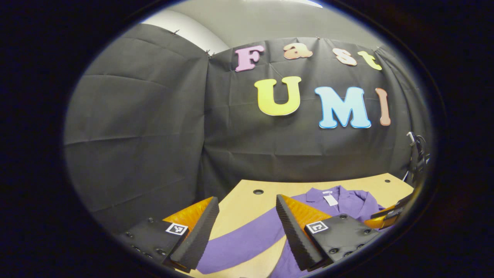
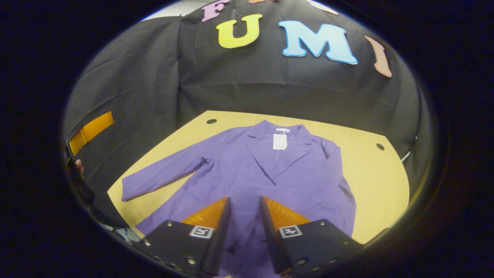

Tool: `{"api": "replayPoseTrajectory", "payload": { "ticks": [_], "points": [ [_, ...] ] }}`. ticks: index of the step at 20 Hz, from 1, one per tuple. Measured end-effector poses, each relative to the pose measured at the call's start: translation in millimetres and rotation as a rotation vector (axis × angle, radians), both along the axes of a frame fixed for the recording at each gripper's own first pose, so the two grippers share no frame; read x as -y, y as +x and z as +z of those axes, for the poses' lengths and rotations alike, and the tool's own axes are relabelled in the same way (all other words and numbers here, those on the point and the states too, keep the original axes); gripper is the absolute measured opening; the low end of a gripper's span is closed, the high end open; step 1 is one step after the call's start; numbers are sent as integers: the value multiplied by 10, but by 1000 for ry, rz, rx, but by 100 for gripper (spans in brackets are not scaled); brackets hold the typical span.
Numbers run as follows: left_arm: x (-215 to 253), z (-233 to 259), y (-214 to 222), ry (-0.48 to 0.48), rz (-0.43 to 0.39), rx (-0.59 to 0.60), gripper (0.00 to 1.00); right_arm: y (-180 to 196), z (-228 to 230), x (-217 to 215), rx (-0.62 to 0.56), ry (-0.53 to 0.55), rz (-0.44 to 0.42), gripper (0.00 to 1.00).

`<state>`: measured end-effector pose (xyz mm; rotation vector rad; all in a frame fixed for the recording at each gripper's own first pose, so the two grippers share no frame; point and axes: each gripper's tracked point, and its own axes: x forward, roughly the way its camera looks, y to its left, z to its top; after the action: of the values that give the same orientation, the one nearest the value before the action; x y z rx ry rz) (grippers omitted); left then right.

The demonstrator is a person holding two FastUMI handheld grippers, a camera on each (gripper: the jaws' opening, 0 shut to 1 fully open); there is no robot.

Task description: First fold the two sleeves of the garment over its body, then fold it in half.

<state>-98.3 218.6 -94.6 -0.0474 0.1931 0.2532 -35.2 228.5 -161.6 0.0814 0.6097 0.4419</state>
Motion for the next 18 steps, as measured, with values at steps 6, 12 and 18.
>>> {"api": "replayPoseTrajectory", "payload": {
  "ticks": [6,12,18],
  "points": [
    [-51,-42,-61,-11,10,-6,95,-11,140,59,45,-5,-23,90],
    [-167,-450,-199,-77,70,-90,96,-34,446,78,118,7,-28,90],
    [-623,-1051,-423,-150,240,-213,95,-38,942,146,266,27,-50,90]
  ]
}}
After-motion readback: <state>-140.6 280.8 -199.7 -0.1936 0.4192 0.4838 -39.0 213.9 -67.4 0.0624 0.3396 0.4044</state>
